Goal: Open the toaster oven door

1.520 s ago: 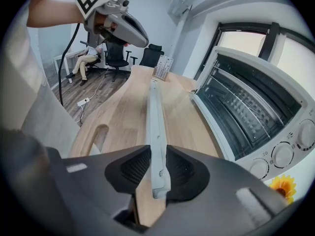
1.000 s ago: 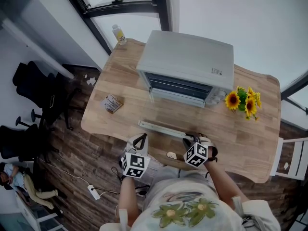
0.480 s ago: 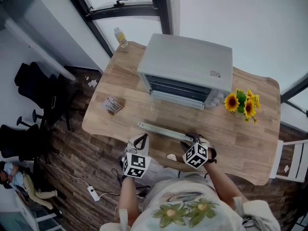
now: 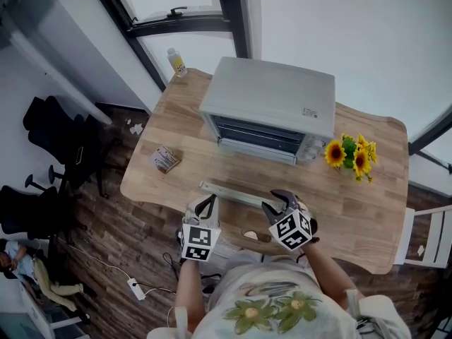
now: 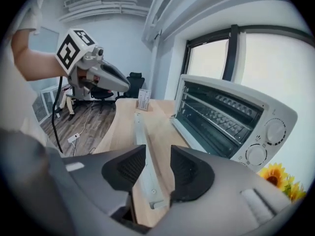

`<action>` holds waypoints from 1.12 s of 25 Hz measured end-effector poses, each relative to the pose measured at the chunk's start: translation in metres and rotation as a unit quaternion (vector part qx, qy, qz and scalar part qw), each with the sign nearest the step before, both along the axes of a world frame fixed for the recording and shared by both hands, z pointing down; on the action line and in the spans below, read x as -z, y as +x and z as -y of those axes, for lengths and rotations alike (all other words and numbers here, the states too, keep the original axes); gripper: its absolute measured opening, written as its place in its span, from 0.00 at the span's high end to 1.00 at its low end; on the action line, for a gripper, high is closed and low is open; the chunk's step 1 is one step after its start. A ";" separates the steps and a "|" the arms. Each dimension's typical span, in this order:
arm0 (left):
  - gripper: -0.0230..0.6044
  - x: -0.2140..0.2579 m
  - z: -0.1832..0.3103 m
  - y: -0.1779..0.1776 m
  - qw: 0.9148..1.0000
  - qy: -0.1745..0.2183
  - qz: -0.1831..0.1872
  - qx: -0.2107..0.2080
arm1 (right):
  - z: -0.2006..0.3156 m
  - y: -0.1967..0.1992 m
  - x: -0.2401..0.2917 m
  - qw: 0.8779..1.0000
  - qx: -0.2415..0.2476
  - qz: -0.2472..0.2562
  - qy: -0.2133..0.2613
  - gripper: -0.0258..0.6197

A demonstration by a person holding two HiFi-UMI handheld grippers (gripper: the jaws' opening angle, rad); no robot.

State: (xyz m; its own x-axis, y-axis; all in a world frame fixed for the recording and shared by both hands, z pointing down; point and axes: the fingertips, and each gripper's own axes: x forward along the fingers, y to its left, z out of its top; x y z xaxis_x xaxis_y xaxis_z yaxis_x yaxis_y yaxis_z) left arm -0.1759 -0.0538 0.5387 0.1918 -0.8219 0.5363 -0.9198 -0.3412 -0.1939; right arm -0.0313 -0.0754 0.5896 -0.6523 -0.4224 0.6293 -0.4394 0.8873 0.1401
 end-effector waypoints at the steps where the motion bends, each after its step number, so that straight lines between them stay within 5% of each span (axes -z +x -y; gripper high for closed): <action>1: 0.96 0.006 0.002 0.003 1.000 0.005 -0.005 0.000 | 0.002 0.001 0.009 1.000 -0.007 0.013 0.005 0.72; 9: 0.96 0.039 0.009 0.034 0.998 0.049 -0.028 -0.015 | 0.010 0.010 0.079 0.991 -0.047 0.108 0.060 0.96; 28: 0.96 0.072 0.002 0.097 0.992 0.084 -0.079 -0.060 | -0.010 0.041 0.128 0.985 -0.060 0.143 0.080 0.96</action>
State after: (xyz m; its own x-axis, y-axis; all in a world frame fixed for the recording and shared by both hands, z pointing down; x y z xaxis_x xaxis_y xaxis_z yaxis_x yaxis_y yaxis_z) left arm -0.0787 -0.0555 0.4669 0.3647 -0.8628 0.3502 -0.8977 -0.4257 -0.1139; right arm 0.0097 -0.0655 0.4616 -0.7319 -0.5863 0.3472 -0.5821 0.8029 0.1286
